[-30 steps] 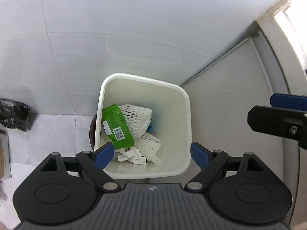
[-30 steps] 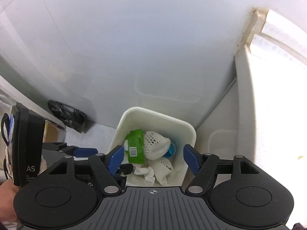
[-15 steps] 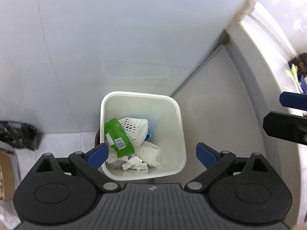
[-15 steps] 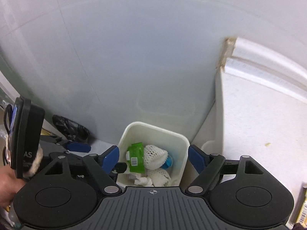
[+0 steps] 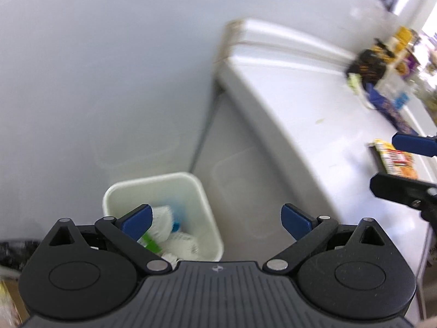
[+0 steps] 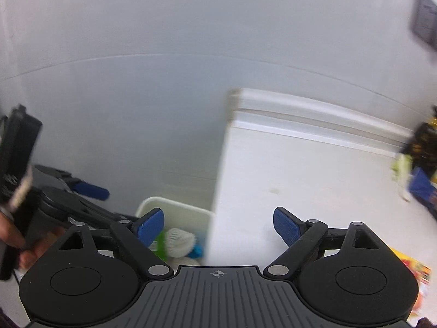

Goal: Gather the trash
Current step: 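Move both open tools back toward the counter clutter, then grasp the clear plastic tray by the bottles with the right tool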

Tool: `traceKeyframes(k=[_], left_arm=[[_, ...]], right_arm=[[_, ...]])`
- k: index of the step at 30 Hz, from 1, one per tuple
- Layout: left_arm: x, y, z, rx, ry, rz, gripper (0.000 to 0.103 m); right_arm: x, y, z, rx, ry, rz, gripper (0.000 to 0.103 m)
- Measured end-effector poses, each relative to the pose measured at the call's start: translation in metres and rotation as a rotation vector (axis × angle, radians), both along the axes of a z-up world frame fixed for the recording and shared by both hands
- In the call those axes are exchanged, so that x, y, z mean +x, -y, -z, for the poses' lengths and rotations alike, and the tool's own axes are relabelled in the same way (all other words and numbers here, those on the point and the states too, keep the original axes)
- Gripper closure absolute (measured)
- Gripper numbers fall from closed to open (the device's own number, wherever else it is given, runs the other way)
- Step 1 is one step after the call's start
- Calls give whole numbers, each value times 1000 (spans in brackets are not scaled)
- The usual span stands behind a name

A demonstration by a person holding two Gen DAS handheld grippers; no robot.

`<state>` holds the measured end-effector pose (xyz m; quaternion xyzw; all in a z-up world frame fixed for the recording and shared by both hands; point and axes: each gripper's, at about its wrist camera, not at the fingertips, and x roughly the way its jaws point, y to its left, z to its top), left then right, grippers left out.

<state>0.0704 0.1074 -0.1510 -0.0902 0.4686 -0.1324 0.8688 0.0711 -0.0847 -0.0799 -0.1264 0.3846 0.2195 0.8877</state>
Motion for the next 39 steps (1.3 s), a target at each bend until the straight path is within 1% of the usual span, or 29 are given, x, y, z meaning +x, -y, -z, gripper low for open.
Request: traceKeyframes(k=[4, 7, 9, 16, 20, 25, 30, 35, 39], left_arm=[[6, 28, -20, 12, 53, 83, 2], [12, 54, -31, 23, 81, 162, 1], [17, 72, -37, 29, 97, 222, 1], [40, 134, -48, 40, 118, 414, 1], [48, 170, -54, 50, 147, 549, 1], [58, 211, -57, 53, 157, 705, 1], [61, 247, -51, 93, 169, 822, 1], [64, 268, -38, 125, 168, 888, 2], [66, 274, -28, 129, 142, 921, 3]], right_arm=[[-5, 43, -2, -57, 45, 62, 10], [-4, 74, -2, -103, 70, 107, 10], [-2, 98, -3, -116, 81, 144, 10], [13, 177, -5, -110, 94, 283, 10], [28, 222, -5, -96, 93, 356, 10], [52, 268, -4, -52, 85, 445, 10], [88, 305, -2, 17, 63, 525, 10], [127, 328, 0, 119, 52, 632, 10], [160, 335, 7, 197, 30, 676, 8]])
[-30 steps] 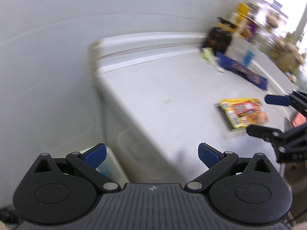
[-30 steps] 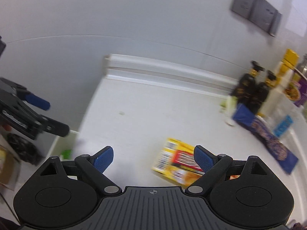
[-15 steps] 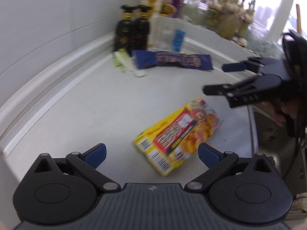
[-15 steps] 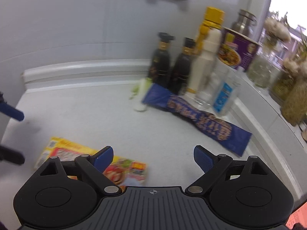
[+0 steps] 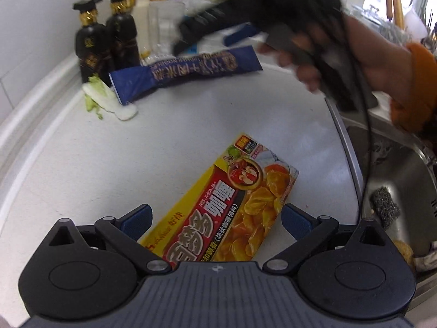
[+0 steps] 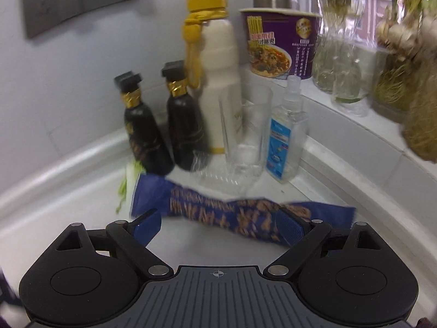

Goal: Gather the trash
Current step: 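Grasp the clear plastic tray by the bottles with the right tool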

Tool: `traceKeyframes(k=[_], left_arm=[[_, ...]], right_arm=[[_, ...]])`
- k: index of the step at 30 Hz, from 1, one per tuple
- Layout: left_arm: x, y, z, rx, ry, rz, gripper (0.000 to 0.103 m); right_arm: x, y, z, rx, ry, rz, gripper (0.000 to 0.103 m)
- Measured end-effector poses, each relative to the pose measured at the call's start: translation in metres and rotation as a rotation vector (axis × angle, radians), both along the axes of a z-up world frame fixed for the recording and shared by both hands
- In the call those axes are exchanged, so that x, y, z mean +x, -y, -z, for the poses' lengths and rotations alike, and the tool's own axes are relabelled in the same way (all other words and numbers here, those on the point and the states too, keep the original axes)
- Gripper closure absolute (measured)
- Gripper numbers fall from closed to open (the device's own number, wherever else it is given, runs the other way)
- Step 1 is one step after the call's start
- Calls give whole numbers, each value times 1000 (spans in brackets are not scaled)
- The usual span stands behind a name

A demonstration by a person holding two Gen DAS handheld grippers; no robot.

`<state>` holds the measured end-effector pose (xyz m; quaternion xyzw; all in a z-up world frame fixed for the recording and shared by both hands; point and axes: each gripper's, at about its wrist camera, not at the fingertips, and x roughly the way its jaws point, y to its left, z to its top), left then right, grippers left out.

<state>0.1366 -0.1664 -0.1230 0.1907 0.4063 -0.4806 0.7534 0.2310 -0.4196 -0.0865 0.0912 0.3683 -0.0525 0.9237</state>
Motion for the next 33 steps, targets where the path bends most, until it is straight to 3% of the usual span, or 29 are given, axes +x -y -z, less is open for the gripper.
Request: traceKeyframes(k=[15, 18, 20, 22, 26, 28, 33], left_arm=[[4, -6, 6, -28, -18, 29, 11], [5, -10, 5, -43, -26, 17, 18], [8, -12, 4, -52, -37, 3, 22], [11, -13, 4, -60, -50, -11, 27], [12, -13, 2, -57, -70, -14, 24], [12, -12, 1, -59, -71, -4, 16], [9, -2, 2, -18, -51, 53, 15]], right_arm=[[78, 8, 33, 77, -48, 108, 7], [82, 10, 36, 66, -39, 130, 12], [84, 10, 38, 69, -46, 139, 31], [82, 12, 39, 80, -43, 142, 31], [73, 13, 35, 88, -38, 135, 34], [65, 14, 30, 91, -26, 135, 34], [46, 15, 18, 91, 2, 122, 34]])
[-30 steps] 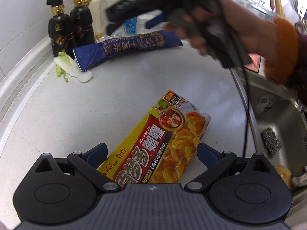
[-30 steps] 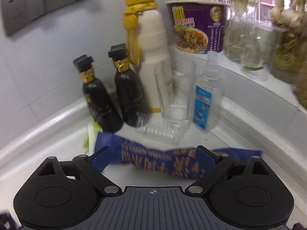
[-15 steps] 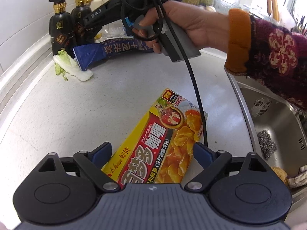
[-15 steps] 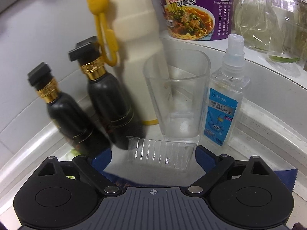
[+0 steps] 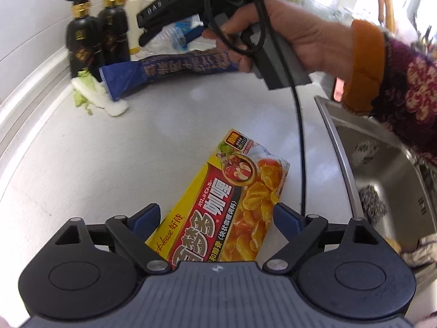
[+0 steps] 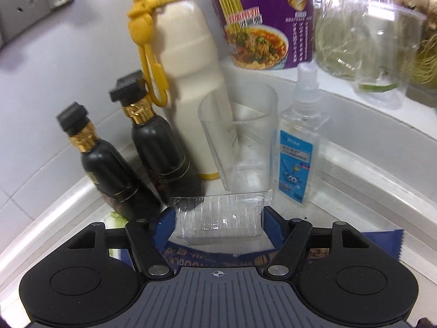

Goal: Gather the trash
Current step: 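Grasp the clear plastic tray by the bottles with the right tool, then carry the plastic tray with the right tool while the left tool carries the curry box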

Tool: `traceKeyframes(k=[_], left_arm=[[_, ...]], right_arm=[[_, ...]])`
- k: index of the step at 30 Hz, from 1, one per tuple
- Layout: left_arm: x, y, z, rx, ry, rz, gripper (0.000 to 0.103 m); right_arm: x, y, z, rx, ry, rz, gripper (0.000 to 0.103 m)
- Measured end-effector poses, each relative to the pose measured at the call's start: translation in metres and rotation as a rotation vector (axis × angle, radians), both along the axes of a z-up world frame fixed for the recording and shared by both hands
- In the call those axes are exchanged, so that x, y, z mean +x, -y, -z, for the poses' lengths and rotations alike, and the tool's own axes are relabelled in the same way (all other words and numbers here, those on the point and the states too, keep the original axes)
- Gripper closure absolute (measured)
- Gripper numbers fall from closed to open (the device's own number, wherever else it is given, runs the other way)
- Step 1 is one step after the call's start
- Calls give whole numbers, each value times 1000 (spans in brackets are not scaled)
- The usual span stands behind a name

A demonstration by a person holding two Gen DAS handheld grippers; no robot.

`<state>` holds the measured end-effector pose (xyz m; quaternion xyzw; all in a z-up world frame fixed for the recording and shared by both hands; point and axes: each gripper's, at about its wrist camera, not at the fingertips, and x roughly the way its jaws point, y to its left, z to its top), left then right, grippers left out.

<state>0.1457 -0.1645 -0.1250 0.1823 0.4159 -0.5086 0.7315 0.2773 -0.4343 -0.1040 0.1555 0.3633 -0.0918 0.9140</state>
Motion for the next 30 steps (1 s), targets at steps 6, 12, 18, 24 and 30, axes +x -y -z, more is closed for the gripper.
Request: traceKeyframes(k=[6, 12, 18, 24, 30], left_arm=[[-8, 14, 4, 62, 30, 60, 13], [-21, 18, 7, 115, 95, 105, 17], [-26, 14, 7, 121, 106, 59, 22], [-30, 0, 0, 92, 67, -26, 23], [-31, -22, -7, 60, 20, -127, 23]], right_arm=[[-31, -4, -15, -4, 20, -36, 34], [-60, -10, -27, -4, 36, -61, 34], [-85, -18, -35, 2, 54, -69, 34], [-106, -29, -39, 2, 49, -72, 34], [-120, -46, -41, 4, 36, -92, 33]])
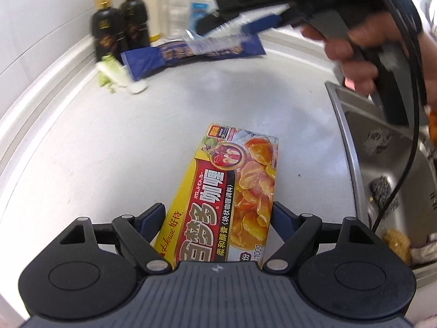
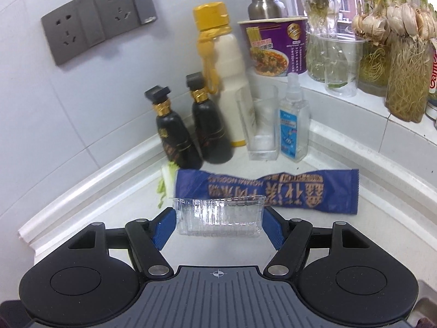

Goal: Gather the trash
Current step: 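Carry the plastic tray with the right tool while the left tool carries the curry box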

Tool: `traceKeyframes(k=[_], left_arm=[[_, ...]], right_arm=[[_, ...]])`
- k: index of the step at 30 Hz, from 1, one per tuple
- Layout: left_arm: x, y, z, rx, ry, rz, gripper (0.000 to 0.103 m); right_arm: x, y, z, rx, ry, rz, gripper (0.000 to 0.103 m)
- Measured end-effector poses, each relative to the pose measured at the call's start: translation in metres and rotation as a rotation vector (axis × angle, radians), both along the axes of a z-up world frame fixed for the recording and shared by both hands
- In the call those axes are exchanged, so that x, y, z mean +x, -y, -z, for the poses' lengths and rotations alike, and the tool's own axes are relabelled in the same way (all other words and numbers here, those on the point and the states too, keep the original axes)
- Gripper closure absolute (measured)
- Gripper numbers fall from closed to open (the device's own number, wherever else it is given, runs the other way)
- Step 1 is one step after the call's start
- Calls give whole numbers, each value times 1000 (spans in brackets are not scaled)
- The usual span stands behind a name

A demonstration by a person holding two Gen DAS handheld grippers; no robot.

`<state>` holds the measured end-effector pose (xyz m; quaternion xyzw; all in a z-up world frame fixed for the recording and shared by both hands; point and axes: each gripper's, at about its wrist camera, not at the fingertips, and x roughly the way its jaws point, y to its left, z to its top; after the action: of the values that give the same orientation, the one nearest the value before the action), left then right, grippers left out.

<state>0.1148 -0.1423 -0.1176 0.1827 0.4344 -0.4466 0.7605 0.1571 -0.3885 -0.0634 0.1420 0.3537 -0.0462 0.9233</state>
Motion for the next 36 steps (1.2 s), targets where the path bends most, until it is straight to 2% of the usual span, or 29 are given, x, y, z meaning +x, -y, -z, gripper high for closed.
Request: traceKeyframes(k=[8, 28, 36], left_arm=[[-2, -36, -5, -31, -28, -126, 24], [-13, -143, -22, -214, -73, -432, 28], [-18, -181, -21, -273, -83, -558, 30]], right_arm=[[-14, -32, 0, 1, -21, -43, 33], [-39, -133, -5, 30, -61, -190, 33], [-42, -173, -2, 33, -78, -263, 33]])
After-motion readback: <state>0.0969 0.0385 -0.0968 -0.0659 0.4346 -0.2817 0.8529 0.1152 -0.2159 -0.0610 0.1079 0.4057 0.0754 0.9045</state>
